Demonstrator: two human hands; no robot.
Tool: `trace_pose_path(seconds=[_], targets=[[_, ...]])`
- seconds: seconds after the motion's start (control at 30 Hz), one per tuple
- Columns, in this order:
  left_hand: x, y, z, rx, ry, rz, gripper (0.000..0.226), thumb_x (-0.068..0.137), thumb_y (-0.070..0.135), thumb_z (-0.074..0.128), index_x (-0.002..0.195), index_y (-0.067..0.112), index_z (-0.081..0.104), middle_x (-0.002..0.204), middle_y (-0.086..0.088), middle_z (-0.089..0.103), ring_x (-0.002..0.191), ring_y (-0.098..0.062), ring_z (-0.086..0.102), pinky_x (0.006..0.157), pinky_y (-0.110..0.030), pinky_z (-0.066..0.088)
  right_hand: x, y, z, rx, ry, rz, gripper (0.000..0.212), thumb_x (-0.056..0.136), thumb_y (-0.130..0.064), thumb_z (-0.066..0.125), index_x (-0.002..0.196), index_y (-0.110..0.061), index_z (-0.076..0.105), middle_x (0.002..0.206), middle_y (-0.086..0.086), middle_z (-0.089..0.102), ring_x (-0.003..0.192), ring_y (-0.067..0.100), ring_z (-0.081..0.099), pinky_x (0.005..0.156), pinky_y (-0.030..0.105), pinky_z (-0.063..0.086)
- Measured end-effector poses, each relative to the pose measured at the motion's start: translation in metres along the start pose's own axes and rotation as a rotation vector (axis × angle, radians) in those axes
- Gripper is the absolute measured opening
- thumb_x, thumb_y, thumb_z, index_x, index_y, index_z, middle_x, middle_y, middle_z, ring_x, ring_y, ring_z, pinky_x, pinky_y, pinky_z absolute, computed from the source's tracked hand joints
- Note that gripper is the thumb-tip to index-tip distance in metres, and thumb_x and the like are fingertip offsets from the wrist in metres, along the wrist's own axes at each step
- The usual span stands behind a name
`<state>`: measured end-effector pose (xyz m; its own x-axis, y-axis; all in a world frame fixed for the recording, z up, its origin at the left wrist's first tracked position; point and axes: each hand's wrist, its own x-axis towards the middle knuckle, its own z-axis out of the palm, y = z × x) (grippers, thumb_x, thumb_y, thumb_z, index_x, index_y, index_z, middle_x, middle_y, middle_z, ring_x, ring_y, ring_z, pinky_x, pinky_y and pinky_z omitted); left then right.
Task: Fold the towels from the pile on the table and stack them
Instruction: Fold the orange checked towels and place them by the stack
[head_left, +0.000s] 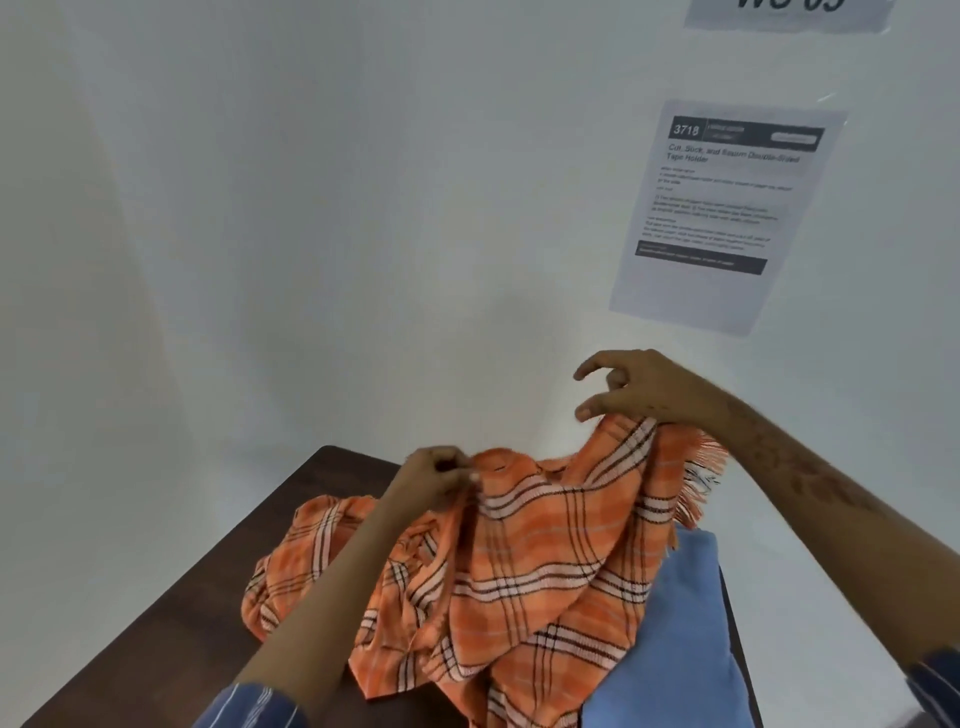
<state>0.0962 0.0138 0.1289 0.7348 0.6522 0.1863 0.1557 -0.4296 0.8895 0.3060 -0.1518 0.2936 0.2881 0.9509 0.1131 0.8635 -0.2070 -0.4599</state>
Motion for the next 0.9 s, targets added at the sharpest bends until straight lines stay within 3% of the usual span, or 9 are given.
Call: trace_pose_path(seconds=[0.1,0.2,0.23,0.37,0.47,0.6,0.73,0.8,0.9], targets=[[0.007,0.038,0.017,0.020,-0.023,0.183,0.010,0.084,0.014,0.068,0.076,0.021,0.066,0.079,0.008,0.065,0.076,-0.006,0.058,0.073,-0.019,0.045,0.004,-0.019,0.040,-0.061,-0.191,-0.039,0.060,0.067,-0.040,0.081,0.120,-0.028,0.055,0.058,-0.010,0.042,0.049,0.000,0.039,0.050,0.011,0.030],[0.008,0.055,0.025,-0.006,-0.001,0.270,0.011,0.085,0.015,0.066,0.080,0.024,0.067,0.086,0.009,0.065,0.082,-0.008,0.060,0.075,-0.018,0.047,0.011,-0.022,0.072,-0.162,-0.263,-0.093,0.023,0.073,-0.033,0.077,0.084,-0.023,0.060,0.062,-0.012,0.045,0.058,0.001,0.043,0.052,0.016,0.029],[0.006,0.056,0.026,-0.013,0.006,0.267,0.010,0.086,0.016,0.065,0.081,0.025,0.067,0.087,0.012,0.066,0.082,-0.007,0.060,0.075,-0.018,0.048,0.013,-0.019,0.076,-0.158,-0.242,-0.095,0.019,0.076,-0.030,0.075,0.075,-0.019,0.059,0.061,-0.010,0.047,0.057,0.004,0.043,0.052,0.019,0.029],[-0.012,0.037,0.033,-0.078,0.012,0.172,0.014,0.086,0.019,0.066,0.084,0.030,0.057,0.084,0.018,0.061,0.071,0.002,0.057,0.065,-0.015,0.047,0.017,-0.014,0.072,-0.186,-0.154,-0.122,0.010,0.076,-0.022,0.069,0.078,-0.013,0.065,0.060,-0.009,0.050,0.056,0.005,0.043,0.053,0.020,0.031],[-0.029,0.009,0.049,-0.026,-0.005,0.104,0.018,0.080,0.030,0.069,0.092,0.027,0.055,0.092,0.006,0.061,0.083,-0.009,0.059,0.076,-0.026,0.051,0.019,-0.014,0.064,-0.171,-0.106,-0.138,0.010,0.075,-0.022,0.070,0.073,-0.020,0.060,0.060,-0.009,0.050,0.055,0.007,0.043,0.056,0.023,0.036],[-0.050,-0.022,0.064,0.088,0.171,-0.002,0.022,0.088,0.032,0.063,0.107,0.026,0.054,0.097,0.016,0.056,0.089,-0.004,0.057,0.080,-0.024,0.052,0.023,-0.011,0.053,-0.135,-0.063,-0.119,0.014,0.074,-0.023,0.074,0.072,-0.020,0.060,0.060,-0.009,0.050,0.057,0.008,0.044,0.057,0.023,0.036],[-0.058,-0.026,0.060,0.066,0.240,-0.018,0.039,0.087,0.009,0.061,0.108,0.040,0.050,0.100,0.024,0.055,0.094,0.001,0.059,0.078,-0.018,0.053,0.019,-0.005,0.054,-0.048,-0.159,-0.090,0.024,0.072,-0.029,0.079,0.086,-0.020,0.062,0.061,-0.005,0.053,0.056,0.009,0.044,0.055,0.024,0.033],[-0.058,-0.015,0.055,0.052,0.250,0.048,0.056,0.083,-0.003,0.056,0.106,0.047,0.048,0.102,0.028,0.054,0.092,0.008,0.056,0.073,-0.013,0.050,0.017,-0.005,0.062,0.007,-0.239,-0.066,0.046,0.067,-0.031,0.083,0.106,-0.026,0.059,0.062,-0.002,0.052,0.056,0.011,0.044,0.058,0.027,0.034],[-0.053,0.004,0.053,0.054,0.212,0.143,0.060,0.082,-0.003,0.050,0.110,0.050,0.049,0.103,0.029,0.056,0.092,0.005,0.057,0.078,-0.011,0.048,0.016,-0.012,0.077,0.021,-0.325,-0.093,0.075,0.066,-0.030,0.084,0.131,-0.037,0.047,0.064,-0.003,0.051,0.060,0.009,0.047,0.064,0.026,0.037]])
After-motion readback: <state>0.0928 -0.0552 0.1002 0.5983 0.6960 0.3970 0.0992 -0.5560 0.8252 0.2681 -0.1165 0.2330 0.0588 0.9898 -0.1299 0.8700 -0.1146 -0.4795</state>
